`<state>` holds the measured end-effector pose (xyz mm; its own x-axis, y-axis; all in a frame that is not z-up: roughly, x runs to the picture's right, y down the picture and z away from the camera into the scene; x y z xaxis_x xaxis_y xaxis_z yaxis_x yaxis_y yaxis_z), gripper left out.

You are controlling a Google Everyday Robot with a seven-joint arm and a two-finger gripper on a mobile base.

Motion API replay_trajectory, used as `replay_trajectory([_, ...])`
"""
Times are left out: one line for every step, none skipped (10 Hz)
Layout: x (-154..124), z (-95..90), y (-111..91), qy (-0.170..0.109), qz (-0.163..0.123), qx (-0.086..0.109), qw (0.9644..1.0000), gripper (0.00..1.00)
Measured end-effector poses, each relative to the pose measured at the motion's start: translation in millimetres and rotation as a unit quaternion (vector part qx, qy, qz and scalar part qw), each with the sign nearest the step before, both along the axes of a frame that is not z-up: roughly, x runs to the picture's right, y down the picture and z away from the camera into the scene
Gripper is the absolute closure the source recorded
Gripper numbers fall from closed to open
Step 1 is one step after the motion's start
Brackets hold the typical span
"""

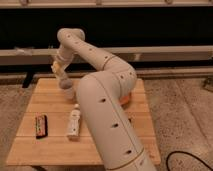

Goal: Place the white sponge in the ceramic cup

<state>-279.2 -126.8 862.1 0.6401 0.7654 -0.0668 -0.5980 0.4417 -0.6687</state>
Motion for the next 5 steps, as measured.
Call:
replay_trajectory([-1.5, -3.2, 1.0, -0.003, -0.003, 0.003, 1.0000, 0.58])
replay_trajectory([-3.3, -7.1, 1.8, -0.007, -0.005, 0.006, 1.0000, 0.46])
replay_trajectory([-3.1, -9.0, 2.5, -0.008, -0.005, 0.007, 0.9999, 0.36])
replay_trajectory([-2.9, -11.0, 2.6, -0.010, -0.006, 0.007, 0.9999, 0.27])
replay_trajectory([-2.7, -12.1, 3.5, -0.011, -0.006, 0.007, 0.9999, 0.21])
